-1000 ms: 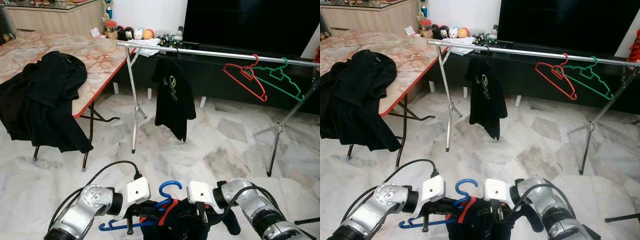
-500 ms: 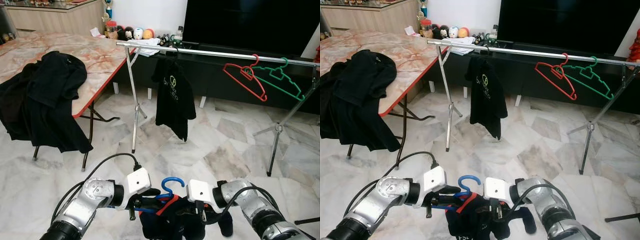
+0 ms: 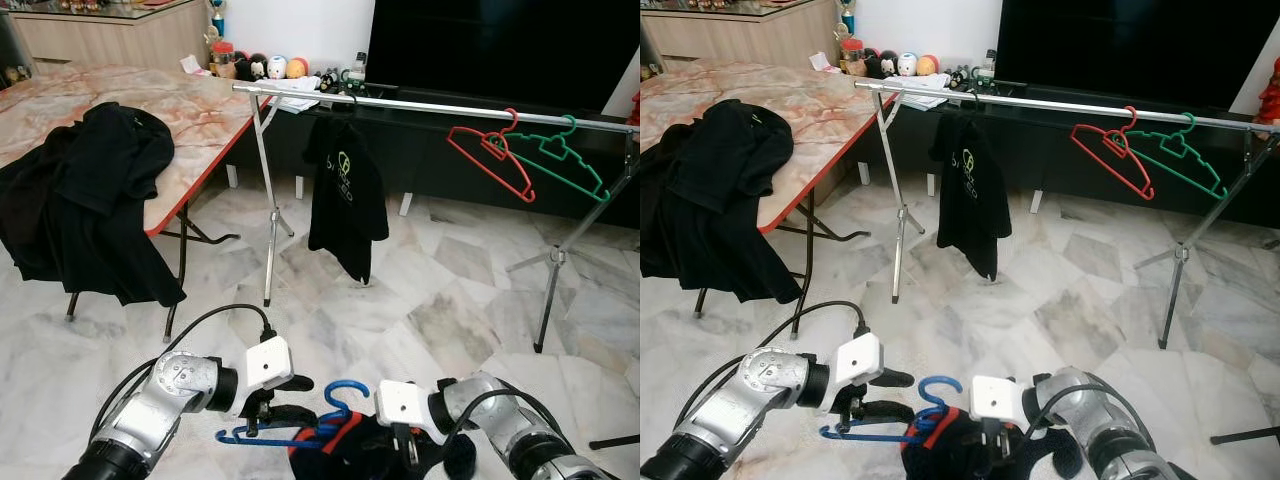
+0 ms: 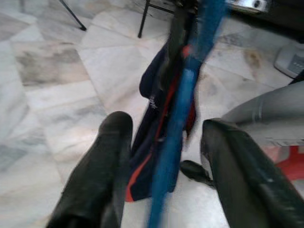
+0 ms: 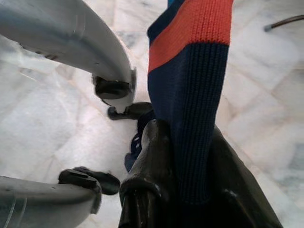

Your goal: Hang hanger

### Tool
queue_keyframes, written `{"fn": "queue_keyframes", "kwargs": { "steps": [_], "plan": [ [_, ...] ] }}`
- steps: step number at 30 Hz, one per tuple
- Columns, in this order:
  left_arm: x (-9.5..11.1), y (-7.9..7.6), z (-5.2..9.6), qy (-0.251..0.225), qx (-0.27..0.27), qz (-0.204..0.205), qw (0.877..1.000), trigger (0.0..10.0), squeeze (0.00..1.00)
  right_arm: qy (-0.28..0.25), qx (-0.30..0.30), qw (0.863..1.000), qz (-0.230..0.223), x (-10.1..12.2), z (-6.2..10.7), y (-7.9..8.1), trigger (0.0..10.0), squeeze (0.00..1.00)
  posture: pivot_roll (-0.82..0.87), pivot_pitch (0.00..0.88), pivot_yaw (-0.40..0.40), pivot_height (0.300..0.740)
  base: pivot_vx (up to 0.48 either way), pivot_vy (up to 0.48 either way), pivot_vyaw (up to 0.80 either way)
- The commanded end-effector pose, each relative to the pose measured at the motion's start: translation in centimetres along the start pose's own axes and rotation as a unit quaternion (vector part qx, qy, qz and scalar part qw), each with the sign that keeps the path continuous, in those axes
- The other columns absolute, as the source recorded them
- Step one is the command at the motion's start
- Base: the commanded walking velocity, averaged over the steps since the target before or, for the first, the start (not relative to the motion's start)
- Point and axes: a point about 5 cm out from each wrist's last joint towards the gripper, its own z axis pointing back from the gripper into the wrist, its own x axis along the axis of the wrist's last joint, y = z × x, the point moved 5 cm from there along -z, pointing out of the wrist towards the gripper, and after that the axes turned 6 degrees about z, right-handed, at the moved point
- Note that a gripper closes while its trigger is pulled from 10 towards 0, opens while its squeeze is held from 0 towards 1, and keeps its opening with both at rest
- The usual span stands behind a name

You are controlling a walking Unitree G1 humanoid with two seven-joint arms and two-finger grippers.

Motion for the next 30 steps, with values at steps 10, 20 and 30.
{"fn": "queue_keyframes", "kwargs": {
  "steps": [10,20,30],
  "plan": [
    [0.1,1.7,2.2,-0.041,0.098,0.032,0.994,10.0,1.00,0.025,-0.108,0.993,-0.026,-2.0,3.1,-2.5,0.0,0.00,0.09,0.052,-0.031,0.740,0.000,0.000,0.00],
    [-1.9,1.1,3.4,-0.075,0.169,0.089,0.979,10.0,1.00,0.004,-0.151,0.988,-0.025,-1.8,3.8,-3.0,0.0,0.00,0.07,0.033,-0.019,0.740,0.000,0.000,0.00],
    [-3.8,1.9,2.9,-0.069,0.234,0.111,0.963,10.0,0.00,-0.019,-0.214,0.977,0.005,0.3,5.7,-5.7,0.0,0.00,0.06,0.019,-0.008,0.740,0.000,0.000,0.00]
  ]
}}
